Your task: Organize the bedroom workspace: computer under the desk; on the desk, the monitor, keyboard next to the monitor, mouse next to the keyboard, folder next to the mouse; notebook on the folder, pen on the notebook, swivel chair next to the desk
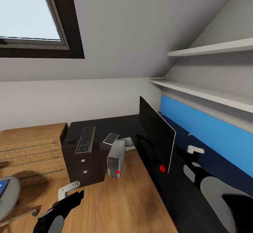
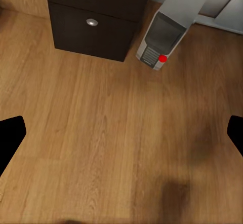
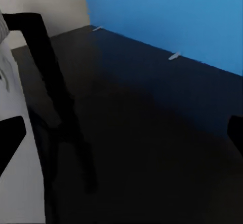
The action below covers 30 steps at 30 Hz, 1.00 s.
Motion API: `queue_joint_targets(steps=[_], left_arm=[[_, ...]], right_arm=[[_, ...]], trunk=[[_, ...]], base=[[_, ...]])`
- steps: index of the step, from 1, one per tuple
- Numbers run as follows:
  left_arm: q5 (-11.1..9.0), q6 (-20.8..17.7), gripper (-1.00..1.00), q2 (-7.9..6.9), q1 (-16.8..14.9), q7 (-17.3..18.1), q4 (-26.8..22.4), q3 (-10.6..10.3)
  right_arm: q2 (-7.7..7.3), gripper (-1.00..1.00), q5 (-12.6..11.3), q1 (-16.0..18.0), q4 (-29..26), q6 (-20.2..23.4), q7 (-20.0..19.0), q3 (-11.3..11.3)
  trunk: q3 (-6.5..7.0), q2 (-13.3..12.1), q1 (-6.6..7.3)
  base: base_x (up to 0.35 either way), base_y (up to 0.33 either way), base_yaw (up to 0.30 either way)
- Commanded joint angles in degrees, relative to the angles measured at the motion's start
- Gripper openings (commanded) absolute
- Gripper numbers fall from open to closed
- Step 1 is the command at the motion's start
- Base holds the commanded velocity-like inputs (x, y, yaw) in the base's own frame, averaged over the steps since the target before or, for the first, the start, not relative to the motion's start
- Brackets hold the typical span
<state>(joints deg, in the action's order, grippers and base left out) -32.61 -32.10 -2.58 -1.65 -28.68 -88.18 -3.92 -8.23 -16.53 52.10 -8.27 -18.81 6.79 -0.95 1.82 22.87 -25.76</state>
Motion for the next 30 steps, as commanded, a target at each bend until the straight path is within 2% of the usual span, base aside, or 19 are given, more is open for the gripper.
queue_joint_targets(steps=[1, 2, 5, 8, 11, 12, 16, 30], left_arm=[[-0.61, -0.05, 1.0, -0.09, -0.02, -0.59, -0.06, -0.13], [-0.61, -0.1, 1.0, -0.14, -0.02, -0.59, -0.06, -0.09], [-0.61, -0.14, 1.0, -0.15, -0.02, -0.59, -0.06, -0.07], [-0.61, -0.15, 1.0, -0.16, -0.02, -0.59, -0.06, -0.05], [-0.61, -0.18, 1.0, -0.15, -0.02, -0.59, -0.06, -0.04], [-0.61, -0.22, 1.0, -0.18, -0.02, -0.59, -0.06, -0.04], [-0.61, -0.24, 1.0, -0.19, -0.02, -0.59, -0.06, -0.04], [-0.54, -0.24, 1.0, -0.23, -0.02, -0.59, -0.06, -0.04]], right_arm=[[0.36, 1.0, 0.77, -0.01, 0.12, -0.18, -0.71, -0.09], [0.76, 1.0, 2.39, -0.04, 0.24, -0.19, -2.79, -0.1], [0.96, 1.0, 5.18, -0.06, 0.47, -0.23, -6.09, -0.1], [1.45, 1.0, 7.85, -0.06, 1.23, -0.32, -7.51, -0.12], [3.2, 1.0, 9.08, -0.07, 1.44, -0.35, -7.64, -0.16], [5.39, 1.0, 9.5, -0.07, 1.49, -0.39, -7.33, -0.11], [5.83, 1.0, 9.51, -0.08, 1.5, -0.4, -7.25, -0.09], [6.03, 1.0, 9.34, -0.07, 1.5, -0.35, -6.04, -0.1]], trunk=[[-0.03, 0.05, -0.02], [-0.03, 0.05, -0.02], [-0.03, 0.05, -0.02], [-0.03, 0.05, -0.02], [-0.03, 0.05, -0.02], [-0.01, 0.05, -0.02], [0.07, 0.05, -0.02], [0.08, 0.05, -0.02]], base=[[0.0, 0.0, 0.0], [0.0, 0.0, 0.0], [0.0, 0.0, 0.0], [0.0, 0.0, 0.0], [0.0, 0.0, 0.0], [0.0, 0.0, 0.103], [0.0, 0.0, 0.193], [0.0, 0.0, 0.266]])
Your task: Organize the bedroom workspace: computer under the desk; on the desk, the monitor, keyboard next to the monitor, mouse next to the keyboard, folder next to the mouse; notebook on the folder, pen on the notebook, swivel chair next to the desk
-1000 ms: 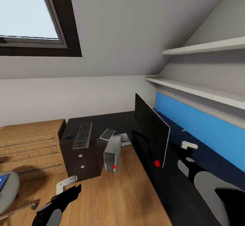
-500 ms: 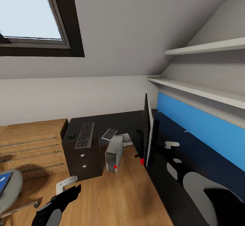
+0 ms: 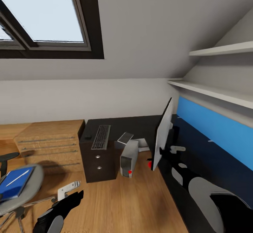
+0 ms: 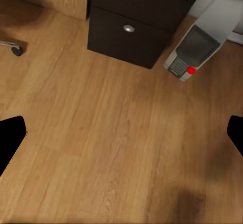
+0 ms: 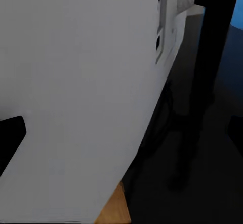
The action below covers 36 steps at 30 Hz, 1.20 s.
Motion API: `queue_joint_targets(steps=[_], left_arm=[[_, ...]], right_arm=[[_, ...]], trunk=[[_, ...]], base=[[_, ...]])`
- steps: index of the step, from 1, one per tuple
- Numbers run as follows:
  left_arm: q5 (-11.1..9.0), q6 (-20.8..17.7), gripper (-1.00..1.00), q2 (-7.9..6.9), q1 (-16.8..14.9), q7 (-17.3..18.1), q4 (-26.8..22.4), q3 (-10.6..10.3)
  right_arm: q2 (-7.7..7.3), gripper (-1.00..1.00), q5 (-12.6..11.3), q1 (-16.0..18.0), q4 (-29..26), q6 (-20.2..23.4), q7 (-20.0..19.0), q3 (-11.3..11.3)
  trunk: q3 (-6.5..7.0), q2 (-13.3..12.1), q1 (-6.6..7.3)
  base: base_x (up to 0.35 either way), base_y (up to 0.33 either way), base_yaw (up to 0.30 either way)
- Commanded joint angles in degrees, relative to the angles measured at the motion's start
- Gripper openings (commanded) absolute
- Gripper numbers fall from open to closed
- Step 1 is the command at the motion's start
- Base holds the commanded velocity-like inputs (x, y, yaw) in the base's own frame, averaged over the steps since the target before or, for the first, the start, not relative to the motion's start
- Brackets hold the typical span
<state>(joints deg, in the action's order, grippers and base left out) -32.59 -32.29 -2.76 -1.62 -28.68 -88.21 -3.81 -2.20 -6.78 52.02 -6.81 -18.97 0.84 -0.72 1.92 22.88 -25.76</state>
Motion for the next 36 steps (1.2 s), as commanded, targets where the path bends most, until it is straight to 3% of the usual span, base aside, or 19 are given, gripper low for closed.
queue_joint_targets(steps=[1, 12, 36], left_arm=[[-0.57, -0.05, 1.0, -0.05, -0.04, -0.59, -0.04, -0.15], [-0.7, -0.14, 1.0, 0.01, -0.04, -0.61, -0.04, -0.15], [-0.61, -0.05, 1.0, 0.03, -0.04, -0.69, -0.04, -0.15]], right_arm=[[-0.04, 1.0, -0.42, 0.01, 0.03, -0.19, 0.15, -0.33], [-0.06, 1.0, -0.59, 0.01, -0.22, -0.21, 2.29, -0.24], [-0.09, 1.0, -0.22, -0.01, 0.01, -0.3, 2.31, -0.23]], trunk=[[-0.04, 0.04, -0.02], [-0.45, 0.04, -0.02], [-0.47, 0.04, -0.02]], base=[[0.0, 0.0, 0.263], [0.0, 0.0, 0.171], [0.058, 0.021, 0.002]])
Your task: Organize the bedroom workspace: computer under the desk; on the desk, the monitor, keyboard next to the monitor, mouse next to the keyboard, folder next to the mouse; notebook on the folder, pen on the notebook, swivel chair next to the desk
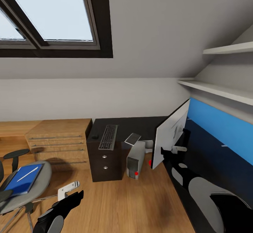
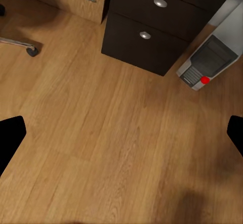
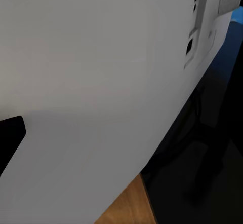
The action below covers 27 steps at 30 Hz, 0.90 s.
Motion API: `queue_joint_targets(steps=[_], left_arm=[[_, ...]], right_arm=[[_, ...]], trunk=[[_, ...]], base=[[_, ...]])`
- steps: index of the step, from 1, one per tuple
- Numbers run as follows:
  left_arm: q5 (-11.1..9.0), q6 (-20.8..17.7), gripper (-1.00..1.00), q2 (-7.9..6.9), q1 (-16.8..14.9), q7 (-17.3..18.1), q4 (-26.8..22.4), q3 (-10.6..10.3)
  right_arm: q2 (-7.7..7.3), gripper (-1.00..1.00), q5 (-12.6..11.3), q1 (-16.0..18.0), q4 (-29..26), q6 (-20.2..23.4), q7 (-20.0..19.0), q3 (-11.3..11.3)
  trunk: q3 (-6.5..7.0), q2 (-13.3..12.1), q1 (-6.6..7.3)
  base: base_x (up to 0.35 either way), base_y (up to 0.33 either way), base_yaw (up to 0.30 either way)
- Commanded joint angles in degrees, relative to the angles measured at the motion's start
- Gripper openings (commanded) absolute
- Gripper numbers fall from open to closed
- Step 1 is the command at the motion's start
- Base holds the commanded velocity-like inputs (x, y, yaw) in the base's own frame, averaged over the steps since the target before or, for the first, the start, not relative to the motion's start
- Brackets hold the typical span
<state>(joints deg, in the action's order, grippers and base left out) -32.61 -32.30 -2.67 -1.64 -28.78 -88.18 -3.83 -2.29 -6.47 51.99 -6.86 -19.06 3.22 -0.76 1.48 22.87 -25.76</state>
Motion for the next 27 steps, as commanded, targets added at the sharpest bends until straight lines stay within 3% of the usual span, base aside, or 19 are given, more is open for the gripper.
queue_joint_targets(steps=[1, 9, 10, 15, 22, 27], left_arm=[[-0.59, -0.05, 1.0, -0.06, -0.03, -0.59, -0.06, -0.13], [-0.61, -0.05, 1.0, -0.06, -0.03, -0.62, -0.04, -0.13], [-0.46, 0.14, 1.0, -0.06, -0.03, -0.66, 0.54, -0.2], [-0.44, 0.21, 1.0, -0.06, -0.03, -0.66, 0.56, -0.22], [-0.44, 0.22, 1.0, -0.06, -0.03, -0.66, 0.56, -0.22], [-0.44, 0.22, 1.0, -0.06, -0.03, -0.66, 0.56, -0.22]], right_arm=[[0.0, 1.0, -0.51, 0.02, 0.05, -0.21, -0.07, -0.19], [-0.12, 1.0, -0.49, 0.04, -0.06, -0.23, -0.12, -0.14], [-1.1, 1.0, -0.48, 0.04, 0.07, -0.44, -0.14, -0.21], [-1.87, 1.0, -0.45, 0.04, 0.09, -0.45, -0.15, -0.26], [-5.38, 1.0, -0.66, 0.03, 0.08, -1.39, -0.07, -0.15], [-5.74, 1.0, -0.73, 0.03, 0.19, -4.12, -0.04, -0.12]], trunk=[[-0.03, 0.04, -0.02], [-0.03, 0.04, -0.02], [-0.03, 0.04, -0.02], [-0.03, 0.04, -0.02], [-0.03, 0.04, -0.02], [-0.03, 0.04, -0.02]], base=[[0.0, 0.0, 0.0], [0.0, 0.0, 0.0], [0.0, 0.0, 0.0], [0.0, 0.0, 0.0], [0.0, 0.0, 0.0], [0.0, 0.0, 0.0]])
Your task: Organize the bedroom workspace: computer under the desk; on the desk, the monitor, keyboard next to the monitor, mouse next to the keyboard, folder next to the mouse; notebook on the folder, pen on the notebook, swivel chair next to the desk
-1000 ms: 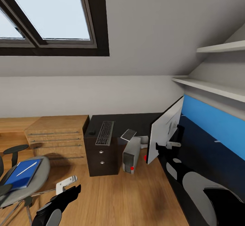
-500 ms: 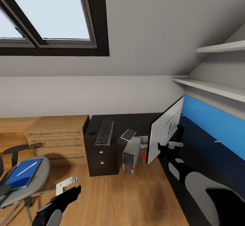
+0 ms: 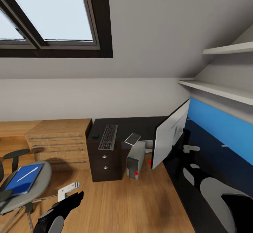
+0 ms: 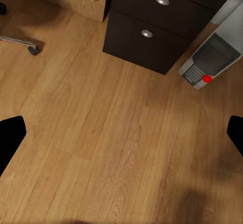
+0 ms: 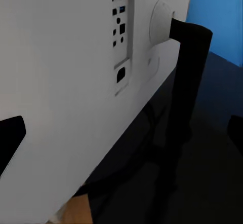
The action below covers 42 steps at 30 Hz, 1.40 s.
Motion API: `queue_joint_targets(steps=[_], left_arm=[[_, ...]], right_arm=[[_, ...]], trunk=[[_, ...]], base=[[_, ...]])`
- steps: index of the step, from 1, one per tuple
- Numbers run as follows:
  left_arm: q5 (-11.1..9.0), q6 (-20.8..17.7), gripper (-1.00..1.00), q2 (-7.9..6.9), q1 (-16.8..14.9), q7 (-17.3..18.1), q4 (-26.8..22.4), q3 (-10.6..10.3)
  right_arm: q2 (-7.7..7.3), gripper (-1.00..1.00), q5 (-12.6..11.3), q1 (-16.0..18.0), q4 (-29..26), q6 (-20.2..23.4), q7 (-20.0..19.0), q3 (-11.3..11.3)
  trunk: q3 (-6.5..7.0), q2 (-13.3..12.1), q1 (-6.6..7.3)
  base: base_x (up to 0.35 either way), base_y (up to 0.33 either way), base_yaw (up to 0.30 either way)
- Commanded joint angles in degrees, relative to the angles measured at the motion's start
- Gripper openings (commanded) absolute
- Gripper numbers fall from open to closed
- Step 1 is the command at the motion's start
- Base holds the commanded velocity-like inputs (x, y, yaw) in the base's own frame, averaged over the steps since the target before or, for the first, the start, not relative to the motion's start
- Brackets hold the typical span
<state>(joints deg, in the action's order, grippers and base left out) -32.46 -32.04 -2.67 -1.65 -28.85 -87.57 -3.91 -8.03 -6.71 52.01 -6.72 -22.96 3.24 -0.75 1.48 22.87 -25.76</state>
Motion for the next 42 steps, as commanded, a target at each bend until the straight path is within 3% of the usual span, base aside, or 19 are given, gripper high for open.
queue_joint_targets(steps=[1, 14, 22, 29, 32, 34, 42], left_arm=[[-0.59, -0.04, 1.0, -0.06, -0.02, -0.59, -0.06, -0.13], [-0.59, -0.3, 1.0, -0.06, -0.02, -0.61, -0.25, -0.13], [-0.59, -0.52, 1.0, -0.06, -0.02, -0.65, -0.71, -0.11], [-0.89, -0.67, 1.0, -0.06, -0.02, -0.6, -3.2, -0.07], [-1.02, -0.73, 1.0, -0.01, -0.02, -0.59, -4.29, -0.05], [-1.08, -0.8, 1.0, 0.02, -0.02, -0.59, -4.81, -0.05], [-1.27, -0.92, 1.0, 0.01, -0.02, -0.72, -5.06, 0.23]], right_arm=[[-0.01, 1.0, -0.49, 0.02, 0.05, -0.32, -0.05, -0.13], [-0.11, 1.0, -0.48, 0.03, 0.04, -0.81, -0.07, -0.12], [-2.05, 1.0, -0.66, -0.03, 1.45, 2.66, 5.58, 0.1], [-2.84, 1.0, -1.01, -0.06, 1.61, 3.69, 6.79, 0.63], [-2.86, 1.0, -1.59, -0.02, 1.58, 3.82, 6.89, 2.0], [-2.66, 1.0, -1.89, -0.01, 1.32, 3.66, 6.77, 3.13], [-2.33, 1.0, -1.88, 0.02, 1.37, 3.39, 6.36, 3.61]], trunk=[[-0.03, 0.05, -0.02], [-0.03, 0.05, -0.02], [-0.03, 0.05, -0.02], [-0.03, 0.05, -0.02], [-0.03, 0.05, -0.02], [-0.39, 0.85, -0.46], [-1.82, 4.06, -2.22]], base=[[0.0, 0.0, 0.0], [0.0, 0.0, 0.0], [0.0, 0.0, 0.0], [0.0, 0.0, 0.0], [0.0, 0.0, 0.0], [0.0, 0.0, 0.0], [0.0, 0.0, 0.0]])
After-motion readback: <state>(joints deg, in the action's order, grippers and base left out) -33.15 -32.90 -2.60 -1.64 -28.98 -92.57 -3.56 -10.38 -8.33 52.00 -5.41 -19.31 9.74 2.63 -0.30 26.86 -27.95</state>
